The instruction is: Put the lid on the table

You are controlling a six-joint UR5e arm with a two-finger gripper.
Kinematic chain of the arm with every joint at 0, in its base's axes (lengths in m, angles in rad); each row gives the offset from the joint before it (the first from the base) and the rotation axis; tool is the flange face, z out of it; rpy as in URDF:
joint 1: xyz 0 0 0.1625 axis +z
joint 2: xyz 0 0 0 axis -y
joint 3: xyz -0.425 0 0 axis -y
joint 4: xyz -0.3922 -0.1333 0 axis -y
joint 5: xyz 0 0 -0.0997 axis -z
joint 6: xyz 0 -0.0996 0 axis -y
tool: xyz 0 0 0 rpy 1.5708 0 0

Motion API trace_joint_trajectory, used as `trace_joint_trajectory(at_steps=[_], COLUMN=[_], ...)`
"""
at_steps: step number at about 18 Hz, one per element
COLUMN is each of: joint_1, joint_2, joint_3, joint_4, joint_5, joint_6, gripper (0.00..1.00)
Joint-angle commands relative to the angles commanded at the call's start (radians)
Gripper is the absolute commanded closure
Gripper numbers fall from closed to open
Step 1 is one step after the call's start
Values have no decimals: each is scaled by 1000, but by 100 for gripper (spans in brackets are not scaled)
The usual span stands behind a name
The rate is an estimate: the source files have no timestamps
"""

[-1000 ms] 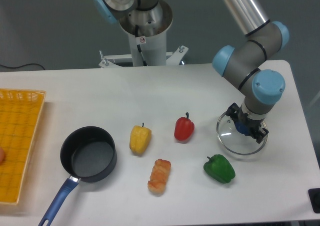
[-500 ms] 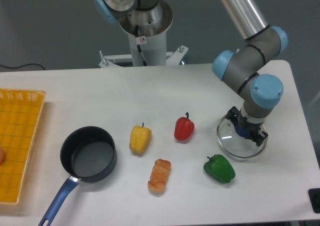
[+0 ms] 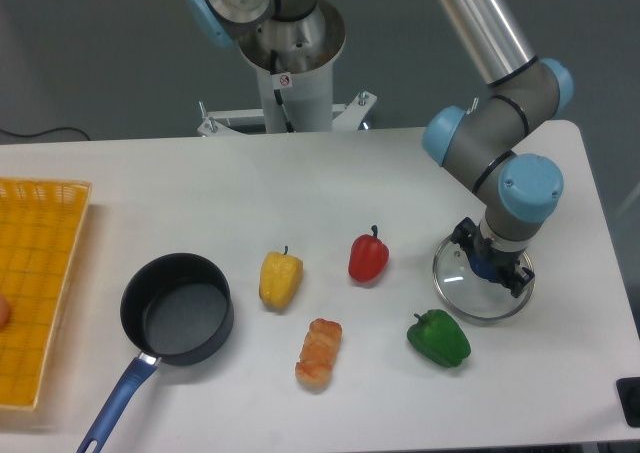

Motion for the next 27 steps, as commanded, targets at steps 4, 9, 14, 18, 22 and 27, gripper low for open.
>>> trace_joint_trajectory(at_steps=[4,9,14,18,22,27], joint_1=[0,0,0,0,0,2], joint_2=[-2,-6,-9,-9,-9,-9], joint_3=[0,0,0,-2,-2,-3], joint_4=[0,2,0,0,0,0], joint_5=[0,0,0,0,0,-2], joint_6=[2,0,2,2,2,0], gripper=[60,60,60,59,57,54])
